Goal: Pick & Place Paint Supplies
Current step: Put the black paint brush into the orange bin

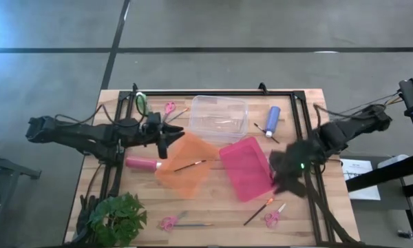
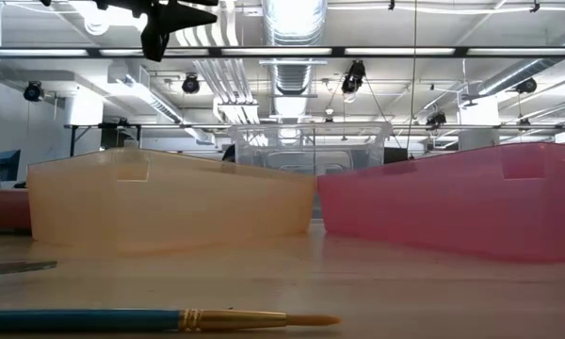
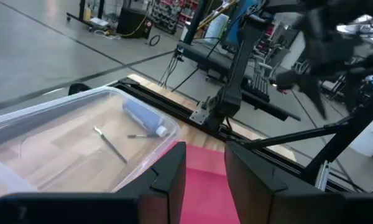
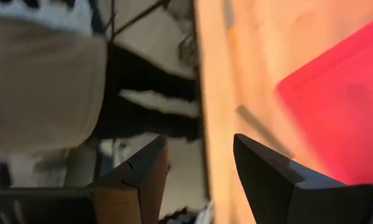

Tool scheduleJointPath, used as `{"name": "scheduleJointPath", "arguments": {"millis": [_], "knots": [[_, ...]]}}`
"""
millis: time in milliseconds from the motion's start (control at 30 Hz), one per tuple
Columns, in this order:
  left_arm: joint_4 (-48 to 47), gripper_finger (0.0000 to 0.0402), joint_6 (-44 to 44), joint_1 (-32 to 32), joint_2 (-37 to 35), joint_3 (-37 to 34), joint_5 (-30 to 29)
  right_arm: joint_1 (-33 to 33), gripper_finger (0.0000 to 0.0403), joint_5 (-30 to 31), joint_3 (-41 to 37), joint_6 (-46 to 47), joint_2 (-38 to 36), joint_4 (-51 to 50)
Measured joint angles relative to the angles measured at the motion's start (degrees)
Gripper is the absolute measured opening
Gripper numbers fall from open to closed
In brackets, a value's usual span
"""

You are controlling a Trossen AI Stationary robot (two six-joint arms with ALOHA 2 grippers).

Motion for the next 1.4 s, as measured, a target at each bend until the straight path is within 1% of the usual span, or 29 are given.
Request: {"name": "scheduleJointPath", "arguments": {"millis": [133, 267, 300, 433, 500, 533, 600, 700, 800, 867, 933, 1000, 1100, 1200, 1267, 1300, 1400], "knots": [[-0.3, 0.012, 0.4, 0.0, -0.4, 0.0, 0.0, 10.1, 0.0178, 0.9, 0.1, 6.7, 4.1, 1.6], [-0.5, 0.012, 2.8, 0.0, -0.3, -0.1, 0.0, 19.4, 0.0178, 6.8, 0.1, 14.0, 10.3, 2.6], [-0.6, 0.012, 3.4, 0.0, -0.3, -0.1, 0.0, 21.0, 0.0178, 6.8, 0.1, 15.6, 11.9, 3.8], [-0.7, 0.012, 4.4, 0.0, -0.3, -0.1, 0.0, 24.2, 0.0178, 3.0, 0.0, 21.2, 18.5, 13.2], [-1.1, 0.012, 4.8, 0.0, -0.3, -0.1, 0.0, 25.3, 0.0178, 2.9, 0.1, 23.6, 21.3, 17.5], [-1.3, 0.012, 5.4, 0.0, -0.3, -0.1, 0.0, 25.8, 0.0178, 2.8, 0.5, 24.5, 22.7, 18.0], [-1.9, 0.012, 6.3, 0.0, -0.3, -0.1, 0.4, 26.5, 0.0178, 2.6, 2.0, 25.6, 25.3, 16.5], [-2.8, 0.012, 6.4, 0.0, -0.3, -0.1, 0.5, 27.4, 0.0178, 2.6, 5.2, 24.5, 28.6, 10.2], [-3.6, 0.0121, 6.4, 0.0, -0.3, -0.4, 0.5, 27.5, 0.0178, 3.0, 8.2, 19.6, 32.1, -2.3], [-4.5, 0.0121, 6.1, 0.0, -0.3, -0.8, 0.5, 27.4, 0.0178, 4.4, 9.3, 15.0, 34.7, -11.3], [-4.9, 0.0121, 6.0, 0.0, -0.2, -0.8, 0.5, 27.2, 0.0178, 6.1, 9.6, 10.2, 36.5, -18.3], [-4.8, 0.0121, 5.9, 0.0, -0.3, -0.8, 0.4, 27.2, 0.0178, 9.2, 9.5, 6.8, 37.5, -22.2], [-4.8, 0.0121, 5.8, 0.0, -0.2, -0.8, -0.7, 28.2, 0.0178, 16.4, 8.4, 4.9, 38.1, -22.7], [-4.7, 0.0121, 4.9, 0.0, -0.3, -0.8, -1.9, 29.6, 0.0178, 25.4, 7.3, 7.5, 37.8, -21.1], [-4.7, 0.0121, 3.8, 0.0, -0.3, -0.7, -2.3, 30.9, 0.0178, 31.1, 6.0, 11.1, 37.3, -19.9], [-4.7, 0.0121, 3.7, 0.0, -0.3, -0.7, -2.4, 31.4, 0.0178, 33.0, 5.1, 13.2, 37.0, -19.5], [-4.7, 0.0121, 2.9, 0.0, -0.2, -0.7, -2.6, 33.0, 0.0178, 35.1, 2.1, 20.9, 36.2, -17.5]]}}
